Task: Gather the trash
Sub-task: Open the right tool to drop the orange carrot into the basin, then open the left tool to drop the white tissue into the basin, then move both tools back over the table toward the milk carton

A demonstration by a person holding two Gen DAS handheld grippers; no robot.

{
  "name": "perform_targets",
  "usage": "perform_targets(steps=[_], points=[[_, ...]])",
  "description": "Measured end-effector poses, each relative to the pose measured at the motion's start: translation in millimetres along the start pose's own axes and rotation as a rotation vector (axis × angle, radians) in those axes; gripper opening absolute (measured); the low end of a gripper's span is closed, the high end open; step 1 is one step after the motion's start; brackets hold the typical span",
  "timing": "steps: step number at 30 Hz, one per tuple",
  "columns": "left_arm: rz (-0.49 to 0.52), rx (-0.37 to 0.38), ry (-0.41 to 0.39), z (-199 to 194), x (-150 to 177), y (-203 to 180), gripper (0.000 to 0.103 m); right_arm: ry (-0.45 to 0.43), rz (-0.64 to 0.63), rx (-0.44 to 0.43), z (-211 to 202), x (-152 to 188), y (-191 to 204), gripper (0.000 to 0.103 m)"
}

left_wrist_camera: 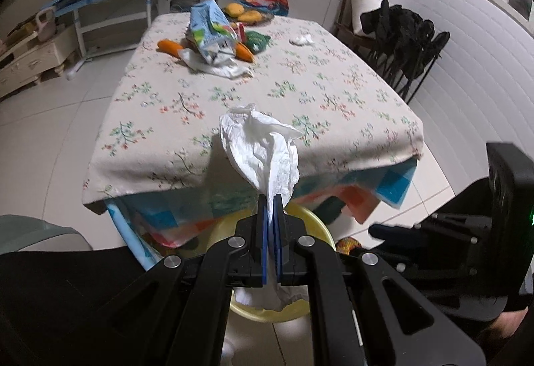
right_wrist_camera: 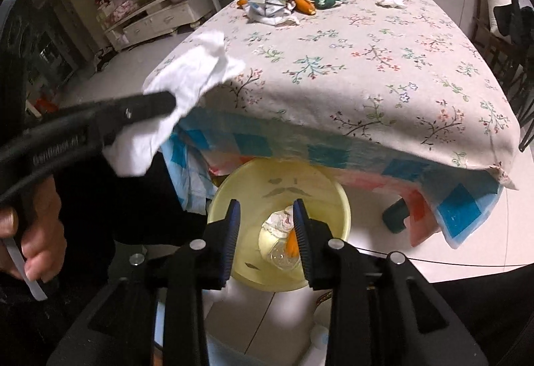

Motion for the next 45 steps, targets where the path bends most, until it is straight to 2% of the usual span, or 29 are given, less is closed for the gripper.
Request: perform_targets(steps=[3, 8, 14, 17, 19, 21, 23, 26, 29, 30, 33, 36, 39, 45], points=[[0.014, 0.003, 0.023, 4.7, 4.7, -4.0, 0.004, -0.029, 0.046, 0.011, -3.7, -6.4, -9.3, 0.043], [0.042, 0.008, 0.076, 14.1, 15.0, -10.6, 0.004, -0.086, 0.146, 0.005, -13.9, -18.9, -29.4, 0.047], [0.062, 0.03, 0.155, 27.1, 29.6, -18.3, 0.005, -0.145, 0.188, 0.01, -24.7, -28.5, -37.3, 0.054], [0.078, 0.027, 0.186, 32.4, 36.1, -21.3, 0.017, -0.161, 0.203, 0.016, -25.8, -32.6, -39.8, 0.056], [0.082, 0.025, 0.186, 32.3, 36.3, -21.8, 0.031, -0.165, 0.214, 0.017, -25.9, -33.6, -42.6, 0.057], [0.075, 0.029, 0.186, 31.5, 36.4, -21.5, 0.037, -0.165, 0.224, 0.018, -25.1, -34.0, -44.7, 0.059], [0.071, 0.023, 0.183, 31.1, 35.5, -20.0, 0.038, -0.166, 0.23, 0.019, -25.6, -32.5, -46.0, 0.059], [0.056, 0.032, 0.155, 27.3, 29.9, -19.0, 0.039, -0.168, 0.233, 0.02, -25.8, -32.7, -46.4, 0.06], [0.037, 0.045, 0.09, 17.6, 18.7, -17.9, 0.041, -0.169, 0.231, 0.021, -25.6, -33.3, -46.1, 0.06], [0.03, 0.04, 0.056, 12.7, 13.5, -16.1, 0.045, -0.17, 0.23, 0.022, -25.5, -33.4, -45.9, 0.06], [0.013, 0.0, -0.023, 1.7, 1.0, -8.1, 0.056, -0.177, 0.23, 0.025, -26.9, -33.8, -47.1, 0.061], [-0.015, -0.059, -0.096, -10.1, -11.7, 5.1, 0.062, -0.187, 0.23, 0.029, -27.8, -35.6, -47.8, 0.062], [-0.039, -0.097, -0.136, -16.2, -25.4, 16.7, 0.064, -0.196, 0.224, 0.029, -28.6, -39.3, -46.4, 0.064], [-0.113, -0.108, -0.197, -21.3, -58.1, 36.7, 0.067, -0.204, 0.208, 0.017, -25.9, -51.8, -41.4, 0.065]])
Point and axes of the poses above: each gripper's, at about its wrist camera, not at the fingertips, and z roughly the way its jaws point, y to its left, x to its underside, the point moved 10 cm from there along z, roughly the way its jaws point, and after that the axes turned 15 degrees about x, right-handed, at the moved point
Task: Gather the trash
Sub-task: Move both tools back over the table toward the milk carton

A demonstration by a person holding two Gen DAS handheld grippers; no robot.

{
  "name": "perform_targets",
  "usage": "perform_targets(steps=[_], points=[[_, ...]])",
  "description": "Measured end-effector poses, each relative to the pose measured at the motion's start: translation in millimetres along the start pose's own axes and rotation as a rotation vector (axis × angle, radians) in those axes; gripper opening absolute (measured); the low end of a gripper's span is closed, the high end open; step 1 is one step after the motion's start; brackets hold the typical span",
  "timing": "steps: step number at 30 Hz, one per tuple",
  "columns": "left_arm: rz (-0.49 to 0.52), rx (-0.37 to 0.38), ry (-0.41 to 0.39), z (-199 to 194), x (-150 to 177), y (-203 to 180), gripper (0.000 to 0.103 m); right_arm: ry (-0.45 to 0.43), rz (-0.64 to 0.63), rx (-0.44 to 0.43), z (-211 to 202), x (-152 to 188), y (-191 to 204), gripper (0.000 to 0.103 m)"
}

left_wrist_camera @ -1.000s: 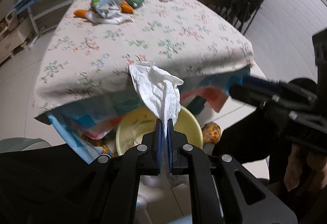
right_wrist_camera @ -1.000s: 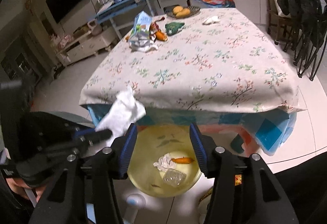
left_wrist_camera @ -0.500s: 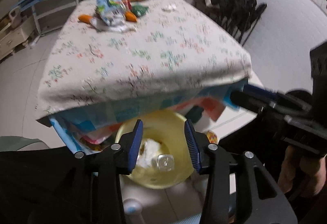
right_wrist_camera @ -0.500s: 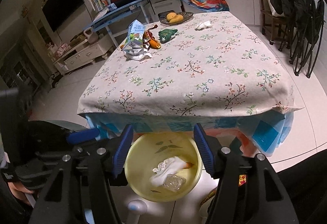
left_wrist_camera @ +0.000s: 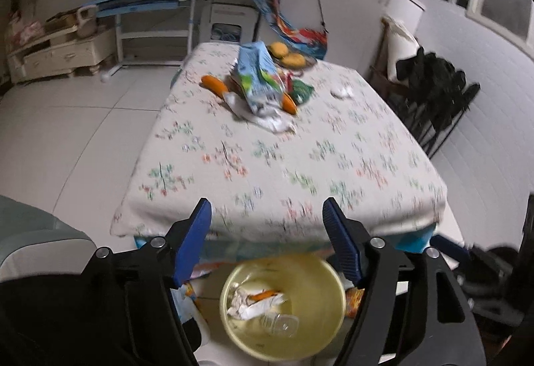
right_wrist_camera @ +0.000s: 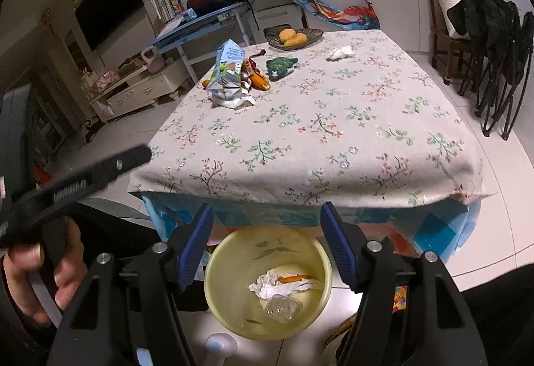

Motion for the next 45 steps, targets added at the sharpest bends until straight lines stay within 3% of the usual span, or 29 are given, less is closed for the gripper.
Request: perform_targets(steps=[9, 23, 34, 45], points=[[-0.02, -0.006, -0.029, 27.8, -56.8, 14.0, 0.073, 0.001, -0.023, -0.009, 18.5, -30.0, 6.7, 0.066], [-0.067, -0.03, 0.014, 98.2, -113.4, 40.9, 0.075, 0.025, -0.02, 0.026, 72.2, -98.2, -13.6, 0.066], [-0.038, -0.072, 0.084, 147.7, -132.9, 47.4, 0.075, 0.043, 0.029, 0.04, 114.1, -143.6, -28.6, 0.066], [-0.054, -0.062, 0.128, 181.0, -144.5, 58.7, 0.075, 0.024, 0.078, 0.131, 163.0, -194.2, -60.2, 0.066]])
Point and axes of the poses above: each gripper's, at about its wrist camera, not at the fingertips, and z roughly the way its jaws point, y to its left, x to its underside, the point moved 10 cm from there along z, roughly the way its jaws point, and after that the axes turned 15 degrees about x, right-handed, at the moved point
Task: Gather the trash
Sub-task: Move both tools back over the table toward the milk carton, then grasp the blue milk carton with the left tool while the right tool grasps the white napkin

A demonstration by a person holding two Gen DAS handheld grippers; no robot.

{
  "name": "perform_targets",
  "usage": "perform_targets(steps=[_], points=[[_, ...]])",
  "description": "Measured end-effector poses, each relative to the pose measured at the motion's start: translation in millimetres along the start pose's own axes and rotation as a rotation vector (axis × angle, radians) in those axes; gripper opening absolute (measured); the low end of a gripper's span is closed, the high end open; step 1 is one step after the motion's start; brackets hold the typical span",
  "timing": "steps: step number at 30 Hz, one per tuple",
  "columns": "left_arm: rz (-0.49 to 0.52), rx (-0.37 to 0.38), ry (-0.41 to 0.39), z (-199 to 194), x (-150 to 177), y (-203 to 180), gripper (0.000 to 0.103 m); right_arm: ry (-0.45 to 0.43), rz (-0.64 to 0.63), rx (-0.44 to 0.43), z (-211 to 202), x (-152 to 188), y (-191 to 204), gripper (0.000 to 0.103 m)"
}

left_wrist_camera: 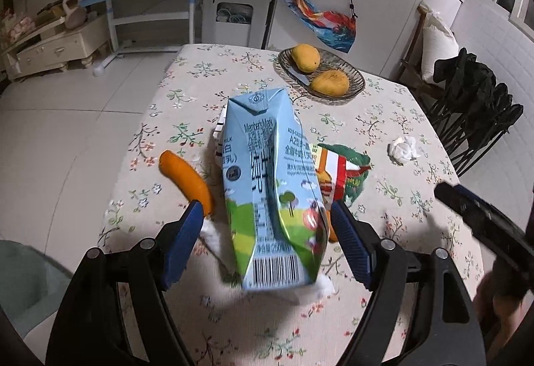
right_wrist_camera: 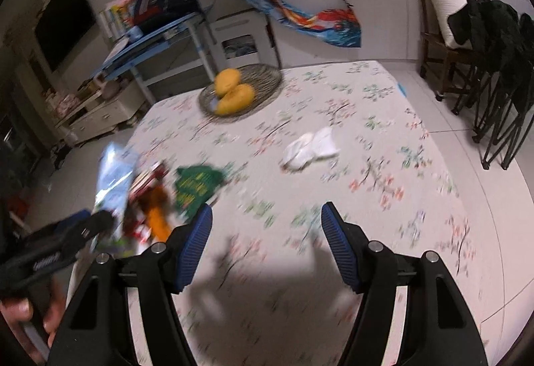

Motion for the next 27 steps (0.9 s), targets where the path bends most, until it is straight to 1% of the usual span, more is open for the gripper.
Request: perform_targets(steps=[6, 11, 13, 20, 22, 24, 25, 26, 27], points=[[-0.034, 0.024, 0.026, 15.2, -5.7, 5.7, 0.075, 0.007, 0.02, 0.022, 26.1, -16.9, -6.3, 0.066], [-0.02, 0.017, 0.05, 24.9, -4.9, 6.1, 0.074, 0.013, 0.033, 0.019, 38.6, -25.7, -7.6, 0.066], [-0.028, 0.041, 0.059, 26.4, -4.6, 3.9, 0.063, 0.019, 0.029, 0.019, 42.6, -27.2, -6.8, 0.066], [-0.013, 0.061, 0.04, 19.3, -7.5, -3.4, 0.062, 0.029, 0.028, 0.022, 51.3, -30.2, -7.8, 0.065], [-0.009, 0.066, 0.027, 13.4, -9.4, -5.3, 0.062, 0.032, 0.031, 0.023, 53.7, -31.8, -9.0, 0.062], [-0.006, 0.069, 0.014, 8.5, -11.1, -5.1, 0.061, 0.048, 0.023, 0.03, 59.2, -31.1, -9.7, 0.054], [-0.005, 0.069, 0.01, 6.3, -11.3, -4.8, 0.061, 0.057, 0.019, 0.031, 61.7, -29.8, -9.2, 0.052], [-0.005, 0.071, 0.005, 4.1, -11.6, -4.9, 0.061, 0.063, 0.014, 0.032, 63.6, -28.4, -8.7, 0.049], [-0.004, 0.072, 0.003, 2.9, -12.2, -4.9, 0.061, 0.072, 0.003, 0.033, 66.0, -26.4, -7.4, 0.043]])
Point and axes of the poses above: each gripper's, at about its wrist camera, not at the fingertips, and z roughly the way its jaws point, y to its left, x to its underside, the point moved 10 cm from there along z, roughly the way its jaws point, and after that the axes turned 15 degrees about x, right-handed, at the moved point
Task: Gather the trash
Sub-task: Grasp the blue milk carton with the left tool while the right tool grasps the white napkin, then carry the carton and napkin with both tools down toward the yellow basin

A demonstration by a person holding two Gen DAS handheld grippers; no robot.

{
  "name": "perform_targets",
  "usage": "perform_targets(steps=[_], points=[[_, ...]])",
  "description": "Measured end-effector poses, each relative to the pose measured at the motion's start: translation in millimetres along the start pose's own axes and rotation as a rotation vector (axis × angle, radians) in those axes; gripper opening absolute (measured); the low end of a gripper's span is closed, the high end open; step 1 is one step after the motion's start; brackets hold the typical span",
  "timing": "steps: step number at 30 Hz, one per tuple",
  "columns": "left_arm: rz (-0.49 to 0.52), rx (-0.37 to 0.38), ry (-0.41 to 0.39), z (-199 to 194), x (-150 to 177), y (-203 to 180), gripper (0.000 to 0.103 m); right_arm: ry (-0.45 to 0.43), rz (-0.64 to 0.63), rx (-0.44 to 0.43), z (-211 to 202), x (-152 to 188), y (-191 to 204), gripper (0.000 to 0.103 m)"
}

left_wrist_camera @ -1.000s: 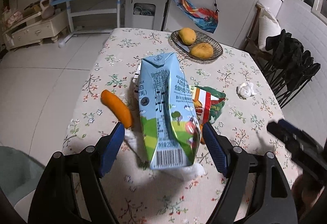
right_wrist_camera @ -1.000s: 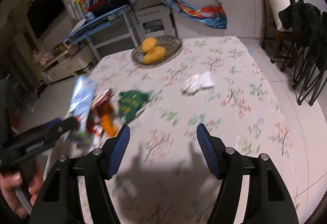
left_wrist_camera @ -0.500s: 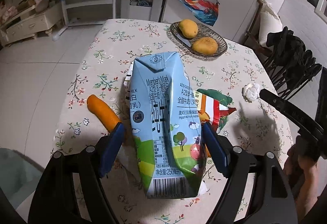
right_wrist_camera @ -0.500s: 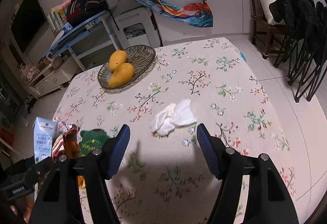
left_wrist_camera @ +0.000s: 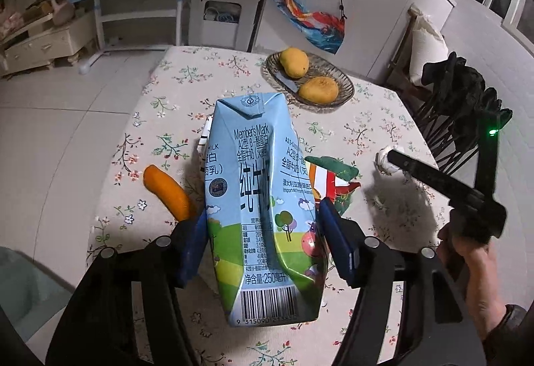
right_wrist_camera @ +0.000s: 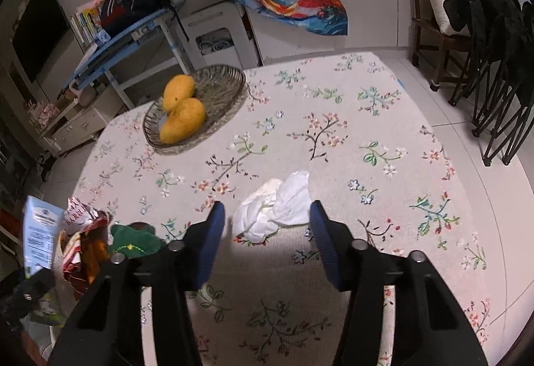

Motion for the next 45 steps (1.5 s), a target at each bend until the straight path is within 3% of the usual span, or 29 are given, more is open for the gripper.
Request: perform_targets(steps=[3, 8, 16, 23, 31, 39, 45], points=[[-0.003, 0.006, -0.004, -2.3, -0.2, 0.4, 0.061, 0.008, -0.032, 0.007, 1.9, 3.8, 5.2, 0.025], [-0.01, 0.021, -0.017, -8.1, -2.6, 0.7, 0.061, -0.023, -0.054, 0.006, -7.0, 1.4, 7.3, 0.013], [-0.021, 0.064, -0.07, -26.8, -3.7, -0.3, 0.061, -0.046, -0.004, -0.053, -26.1, -2.3, 4.7, 0.012], [-0.01, 0.078, -0.115, -51.0, 9.0, -8.9, 0.061, -0.087, 0.034, -0.147, -72.7, 6.4, 13.8, 0.012], [0.009, 0.08, -0.136, -84.8, 48.5, -22.1, 0.061, -0.123, -0.017, -0.24, -137.5, 59.3, 32.0, 0.012], [0.017, 0.112, -0.145, -113.4, 84.4, -34.0, 0.061, -0.071, -0.107, -0.299, -172.2, 144.3, 51.2, 0.012], [0.03, 0.125, -0.153, -129.4, 103.0, -42.0, 0.061, -0.031, -0.202, -0.327, -185.6, 185.0, 68.9, 0.012]])
Point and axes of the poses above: each gripper's, at about its wrist camera, not at the fingertips, and z roughly the way its jaws point, y to its left, x to its underside, the point moved 10 cm from there along z, roughly the way its jaws point, and after that the axes turned 15 degrees about x, right-handed, at the moved point
